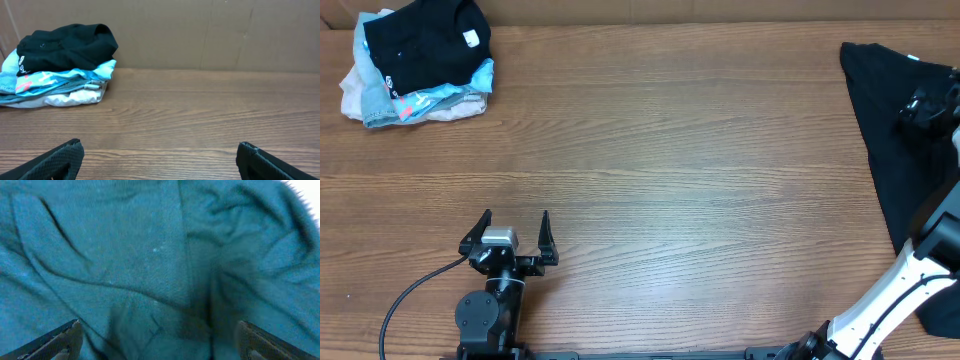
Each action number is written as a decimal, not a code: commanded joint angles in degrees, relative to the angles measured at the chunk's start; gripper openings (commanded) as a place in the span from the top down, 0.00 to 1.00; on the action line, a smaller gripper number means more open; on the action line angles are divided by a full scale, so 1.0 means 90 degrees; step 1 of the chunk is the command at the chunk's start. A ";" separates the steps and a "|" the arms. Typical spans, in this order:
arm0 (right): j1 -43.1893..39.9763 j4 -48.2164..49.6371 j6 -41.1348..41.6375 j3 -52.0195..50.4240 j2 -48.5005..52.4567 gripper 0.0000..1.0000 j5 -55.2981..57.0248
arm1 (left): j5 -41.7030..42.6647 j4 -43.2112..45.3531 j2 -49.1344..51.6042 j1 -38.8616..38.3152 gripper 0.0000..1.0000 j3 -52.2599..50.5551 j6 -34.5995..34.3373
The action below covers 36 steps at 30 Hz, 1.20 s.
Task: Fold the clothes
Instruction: 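Raise the right gripper and reach toward the black T-shirt at right, then grasp the black T-shirt edge with the right gripper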
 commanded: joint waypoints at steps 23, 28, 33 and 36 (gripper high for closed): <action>0.0005 0.0670 0.0855 0.0148 0.0517 0.00 0.0274 | -0.0044 -0.0002 -0.0066 0.0039 0.00 -0.0022 -0.0109; 0.0007 0.0767 0.0860 0.0148 0.0525 0.08 0.0270 | -0.0044 0.0000 -0.0066 0.0039 0.00 -0.0022 -0.0109; 0.0032 0.0760 0.0862 0.0148 0.0525 0.43 0.0270 | -0.0044 -0.0002 -0.0066 0.0039 0.00 -0.0022 -0.0109; 0.0036 0.0799 0.0862 0.0151 0.0525 0.59 0.0272 | -0.0044 -0.0002 -0.0066 0.0039 0.00 -0.0022 -0.0109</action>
